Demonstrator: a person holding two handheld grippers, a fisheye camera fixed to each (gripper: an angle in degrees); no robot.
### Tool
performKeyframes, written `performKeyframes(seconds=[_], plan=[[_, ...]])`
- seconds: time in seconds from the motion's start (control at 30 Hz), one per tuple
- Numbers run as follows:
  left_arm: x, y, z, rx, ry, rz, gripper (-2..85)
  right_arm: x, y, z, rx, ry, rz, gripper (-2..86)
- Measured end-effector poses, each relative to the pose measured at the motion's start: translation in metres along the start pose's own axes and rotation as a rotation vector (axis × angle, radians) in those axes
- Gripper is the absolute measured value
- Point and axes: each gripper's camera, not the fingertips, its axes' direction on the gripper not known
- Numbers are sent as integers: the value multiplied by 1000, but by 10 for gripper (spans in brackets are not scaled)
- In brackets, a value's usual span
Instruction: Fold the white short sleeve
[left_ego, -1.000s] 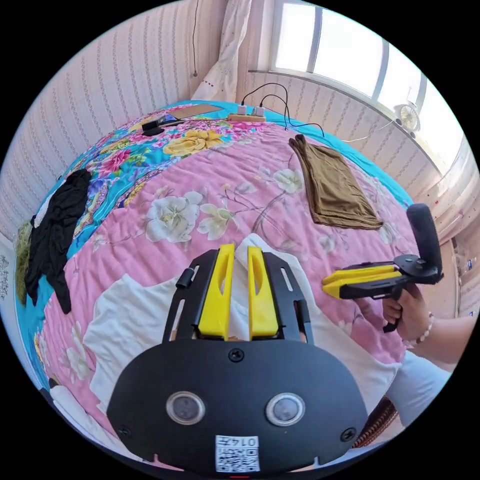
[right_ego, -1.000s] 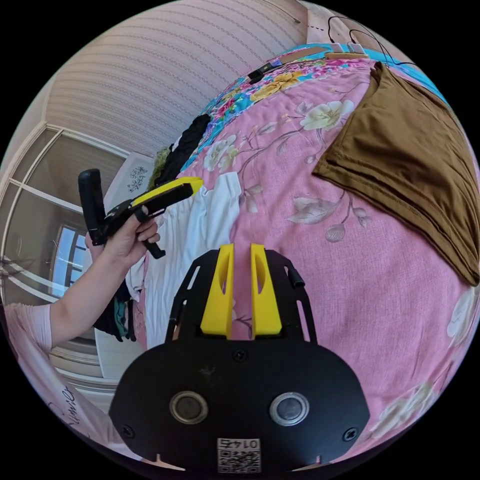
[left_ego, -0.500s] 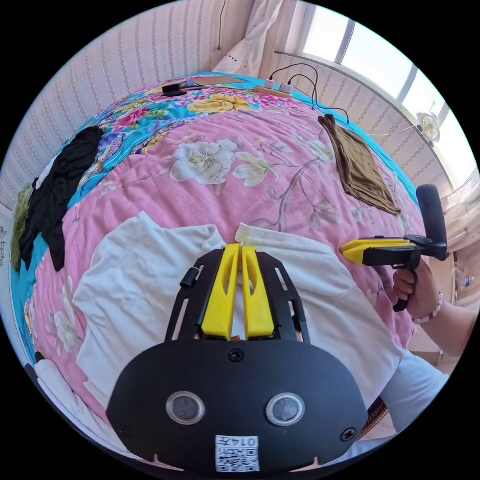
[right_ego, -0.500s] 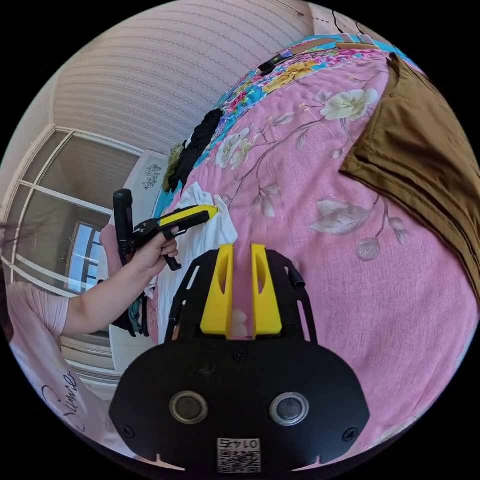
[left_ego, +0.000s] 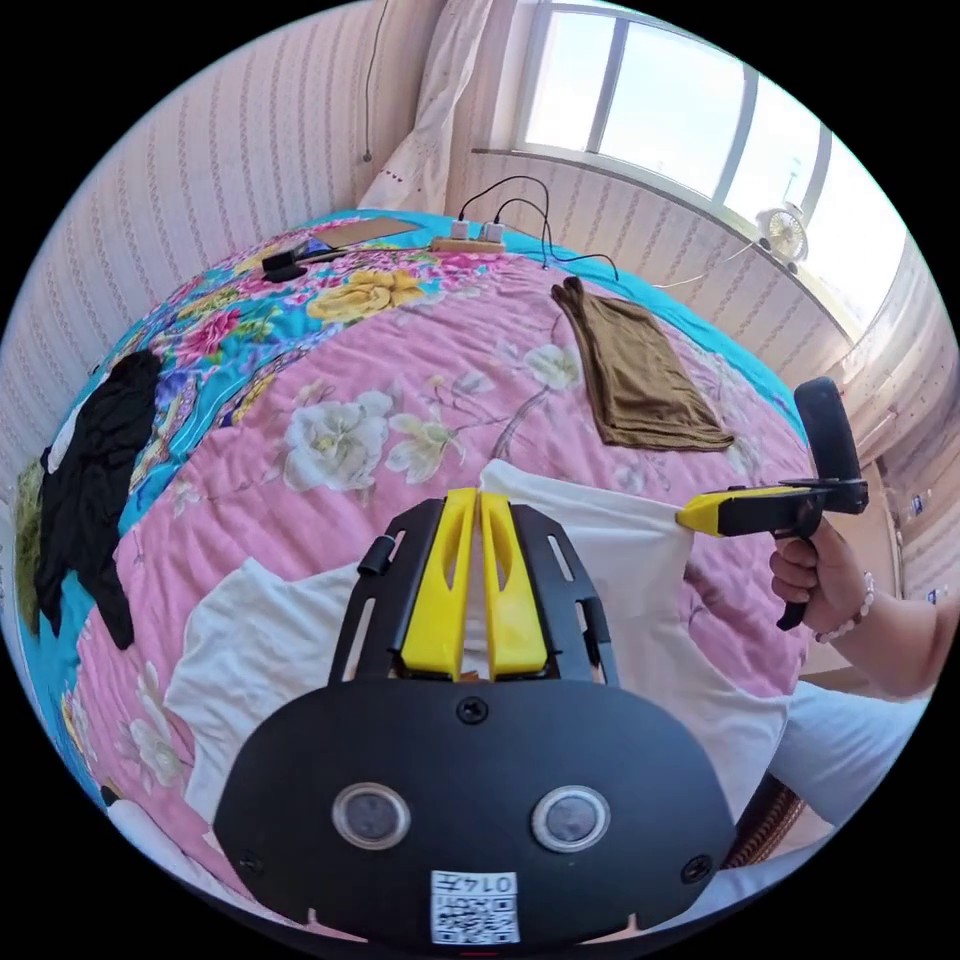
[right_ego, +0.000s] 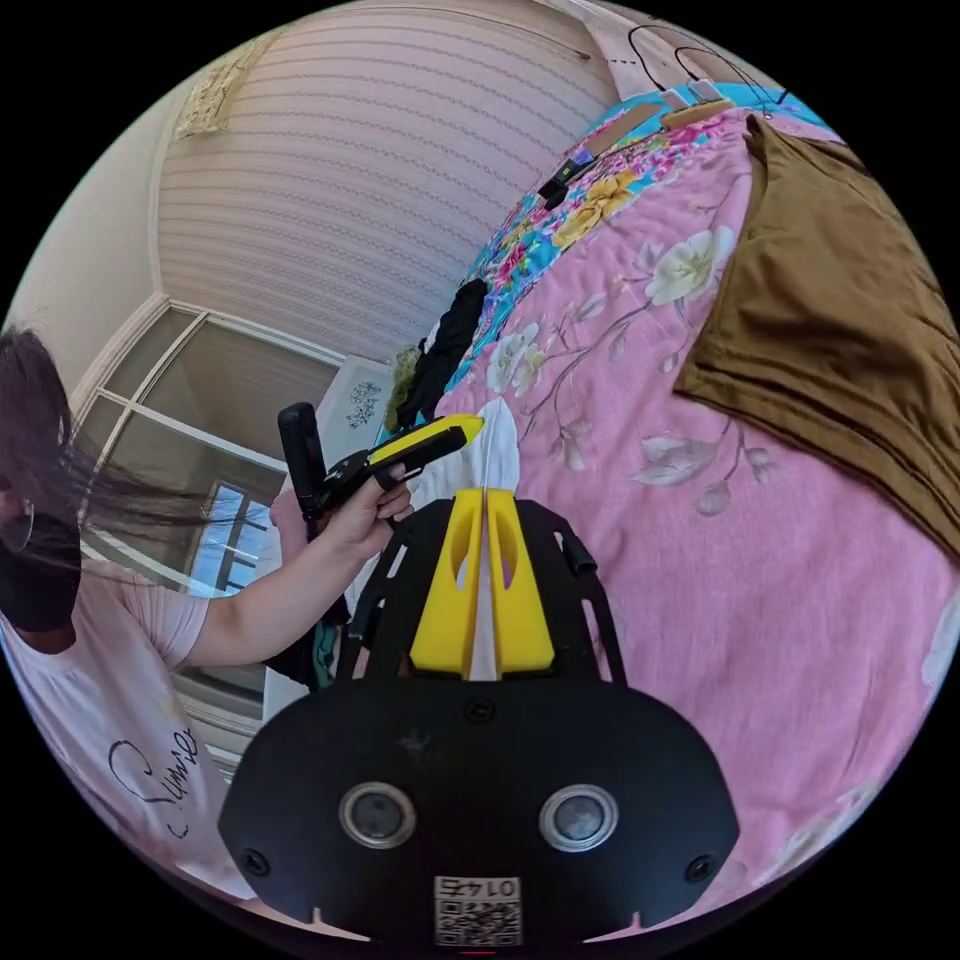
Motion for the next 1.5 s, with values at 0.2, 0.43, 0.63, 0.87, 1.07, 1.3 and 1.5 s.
performKeyframes(seconds=[0.2, 0.43, 0.63, 0.87, 1.07, 1.3, 1.5], plan=[[33, -31, 49, -67, 19, 111, -8, -8, 7, -5, 20, 187, 43, 0], [6, -20, 19, -56, -33, 15, 34, -4, 4, 50, -84, 298, 116, 3], [-30, 90, -111, 93, -76, -215, 45, -37, 9, 55, -69, 396, 87, 4], [-64, 283, -226, 61, -373, -709, 12, -129, 2, 167, -356, 275, -207, -1], [-112, 380, -262, 119, -458, -1012, 10, -244, 9, 347, -635, 72, -522, 1], [-164, 395, -245, 138, -299, -1102, 56, -319, 21, 494, -668, 243, -672, 51], [-160, 401, -255, 125, -311, -1028, -5, -308, 28, 556, -730, 351, -609, 36]])
